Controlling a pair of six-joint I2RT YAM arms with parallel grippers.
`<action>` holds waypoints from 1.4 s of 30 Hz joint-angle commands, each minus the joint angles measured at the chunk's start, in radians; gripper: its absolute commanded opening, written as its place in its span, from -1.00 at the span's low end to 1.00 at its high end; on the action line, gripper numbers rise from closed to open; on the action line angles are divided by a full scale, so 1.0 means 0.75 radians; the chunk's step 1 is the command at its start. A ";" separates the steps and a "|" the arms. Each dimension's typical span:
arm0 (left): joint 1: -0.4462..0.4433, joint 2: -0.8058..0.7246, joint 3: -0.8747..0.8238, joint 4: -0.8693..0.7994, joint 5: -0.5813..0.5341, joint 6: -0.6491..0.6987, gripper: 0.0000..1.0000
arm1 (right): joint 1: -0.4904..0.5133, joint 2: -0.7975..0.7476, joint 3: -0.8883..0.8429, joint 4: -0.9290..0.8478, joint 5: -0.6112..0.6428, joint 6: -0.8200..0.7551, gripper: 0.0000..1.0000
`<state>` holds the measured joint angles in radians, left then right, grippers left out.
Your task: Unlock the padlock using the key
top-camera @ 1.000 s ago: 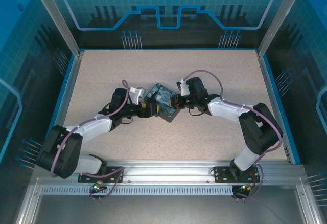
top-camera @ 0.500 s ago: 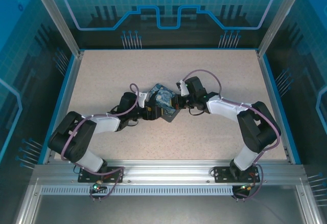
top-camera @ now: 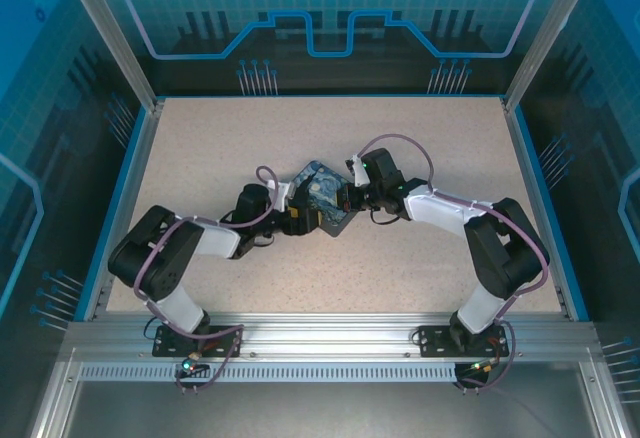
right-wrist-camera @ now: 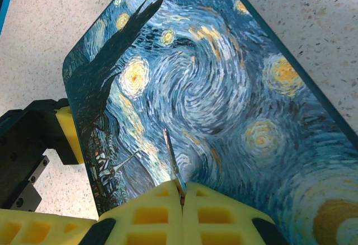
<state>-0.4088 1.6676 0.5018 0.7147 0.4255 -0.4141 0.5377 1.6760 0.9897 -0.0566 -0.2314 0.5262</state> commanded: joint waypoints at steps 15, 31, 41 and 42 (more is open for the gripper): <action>-0.011 0.181 -0.117 0.345 0.021 0.025 0.68 | 0.021 0.004 0.025 -0.058 0.056 -0.025 -1.00; -0.013 0.198 -0.019 0.263 0.272 0.004 0.12 | 0.021 0.013 0.042 -0.070 0.053 -0.037 -1.00; -0.012 0.198 0.009 0.194 0.174 -0.010 0.10 | 0.021 0.005 0.032 -0.061 0.053 -0.035 -1.00; -0.013 0.194 0.014 0.176 0.151 -0.009 0.10 | 0.021 0.005 0.032 -0.061 0.054 -0.032 -1.00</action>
<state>-0.4103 1.8065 0.4881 0.8867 0.5671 -0.4183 0.5434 1.6760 0.9970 -0.0647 -0.1978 0.5152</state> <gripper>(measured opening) 0.549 0.048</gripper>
